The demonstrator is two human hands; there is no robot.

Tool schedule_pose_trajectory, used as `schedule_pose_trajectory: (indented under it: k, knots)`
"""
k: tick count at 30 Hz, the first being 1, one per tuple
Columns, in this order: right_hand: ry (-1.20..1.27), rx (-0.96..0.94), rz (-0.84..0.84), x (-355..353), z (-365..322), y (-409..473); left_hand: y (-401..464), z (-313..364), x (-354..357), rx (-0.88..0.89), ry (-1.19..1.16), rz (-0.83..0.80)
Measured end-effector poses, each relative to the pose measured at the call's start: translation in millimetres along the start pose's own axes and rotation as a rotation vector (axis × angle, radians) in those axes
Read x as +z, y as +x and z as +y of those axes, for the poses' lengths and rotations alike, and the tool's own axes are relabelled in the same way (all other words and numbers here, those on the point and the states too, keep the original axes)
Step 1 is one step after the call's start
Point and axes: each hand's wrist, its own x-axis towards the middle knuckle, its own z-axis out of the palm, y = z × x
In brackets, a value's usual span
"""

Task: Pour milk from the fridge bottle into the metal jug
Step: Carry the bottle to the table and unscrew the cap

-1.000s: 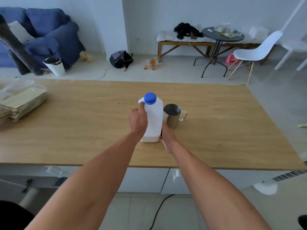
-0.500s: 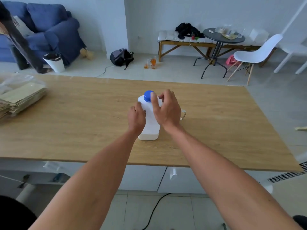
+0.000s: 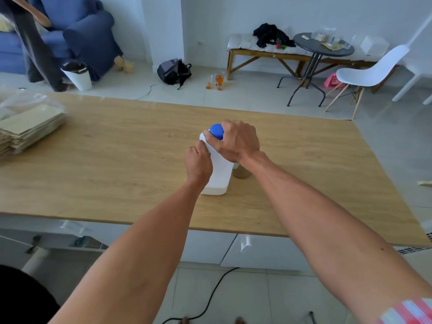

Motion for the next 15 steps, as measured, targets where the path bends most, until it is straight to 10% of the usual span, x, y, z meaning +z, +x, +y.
schedule_pose_trajectory:
  k: [15]
  knots:
    - [0.138, -0.166, -0.080, 2, 15, 12, 6, -1, 1, 0.064, 0.191, 0.001]
